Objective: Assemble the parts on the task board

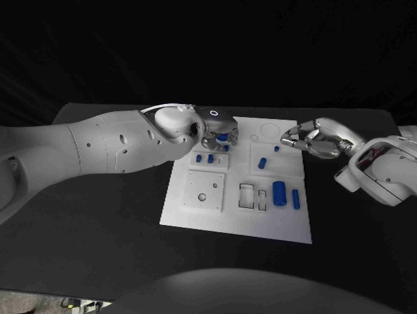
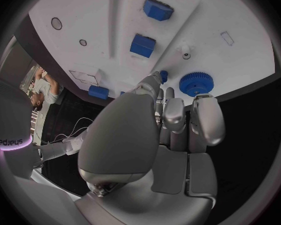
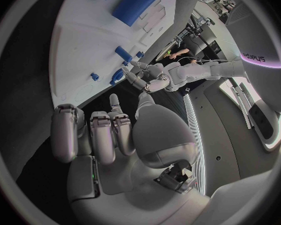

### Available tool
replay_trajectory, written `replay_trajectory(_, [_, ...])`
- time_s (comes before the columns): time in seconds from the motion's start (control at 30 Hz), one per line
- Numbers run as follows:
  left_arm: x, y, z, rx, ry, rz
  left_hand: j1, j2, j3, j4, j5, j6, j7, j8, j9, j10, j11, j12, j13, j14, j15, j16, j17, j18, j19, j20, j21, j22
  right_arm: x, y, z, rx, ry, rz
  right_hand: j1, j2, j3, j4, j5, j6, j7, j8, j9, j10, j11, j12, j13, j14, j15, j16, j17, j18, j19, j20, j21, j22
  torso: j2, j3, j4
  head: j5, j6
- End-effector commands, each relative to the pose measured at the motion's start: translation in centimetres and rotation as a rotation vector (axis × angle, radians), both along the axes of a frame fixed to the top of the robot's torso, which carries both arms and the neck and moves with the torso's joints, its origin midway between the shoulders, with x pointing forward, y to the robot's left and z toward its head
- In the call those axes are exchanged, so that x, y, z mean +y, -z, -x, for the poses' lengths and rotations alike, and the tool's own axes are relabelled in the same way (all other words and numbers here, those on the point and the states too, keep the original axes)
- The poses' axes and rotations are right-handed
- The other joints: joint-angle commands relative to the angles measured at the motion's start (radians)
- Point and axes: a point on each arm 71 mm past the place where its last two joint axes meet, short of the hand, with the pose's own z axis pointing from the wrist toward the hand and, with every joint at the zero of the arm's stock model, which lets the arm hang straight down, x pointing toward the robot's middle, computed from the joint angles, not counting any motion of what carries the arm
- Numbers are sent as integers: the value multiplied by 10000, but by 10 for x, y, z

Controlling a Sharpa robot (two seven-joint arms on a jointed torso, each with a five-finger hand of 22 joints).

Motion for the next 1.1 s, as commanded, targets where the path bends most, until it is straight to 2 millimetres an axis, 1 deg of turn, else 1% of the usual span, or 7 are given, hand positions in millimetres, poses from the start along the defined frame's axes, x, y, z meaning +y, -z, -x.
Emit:
replay_trajectory(0.03, [-2, 2, 0, 46, 38, -187, 115, -25, 88, -1, 44, 85, -4, 32, -16, 76, -2, -42, -12, -75, 28, 64, -20, -119, 29, 22, 11, 1439, 1, 1, 1, 90, -142, -3, 101, -19, 2, 32, 59, 72, -12, -21, -9, 1024, 27, 24, 2605, 1024, 34, 35, 2633, 65, -43, -18, -37, 1939, 5, 0, -3, -6, 0])
replay_trajectory(0.43, [-3, 6, -2, -17, 31, -248, 134, 17, 240, -74, 80, 276, 61, 127, -5, 276, -46, -11, -41, -114, 6, 85, -113, -122, 31, 14, 25, 1467, 1, 1, 1, 90, -129, 0, 101, -19, 2, 32, 59, 72, -12, -21, -9, 1024, 27, 24, 2605, 1024, 34, 35, 2633, 65, -43, -18, -37, 1939, 6, -5, 0, -20, 0])
replay_trajectory(0.83, [-2, 10, -3, -68, 9, -264, 152, 27, 322, -128, 109, 307, 58, 139, -14, 404, -46, 18, -48, -163, 1, 52, -228, -118, 19, 8, 0, 1470, 0, 1, 2, 129, -110, 17, 109, -18, -5, 43, 59, 78, -12, -19, -10, 1024, 26, 24, 2605, 1024, 32, 35, 2633, 64, -39, -20, -36, 1940, 4, -2, -1, -47, 0])
replay_trajectory(1.1, [-1, 10, -3, -157, 91, -149, 115, 108, 461, -218, 187, 567, 89, 298, 28, 671, -74, 83, -54, -236, -8, 5, -414, -125, 20, 0, 15, 1501, 0, 1, 2, 172, -111, 36, 109, -18, -5, 43, 59, 78, -12, -19, -10, 1024, 26, 24, 2605, 1024, 32, 35, 2633, 64, -39, -20, -36, 1940, -3, -1, 7, -33, 0])
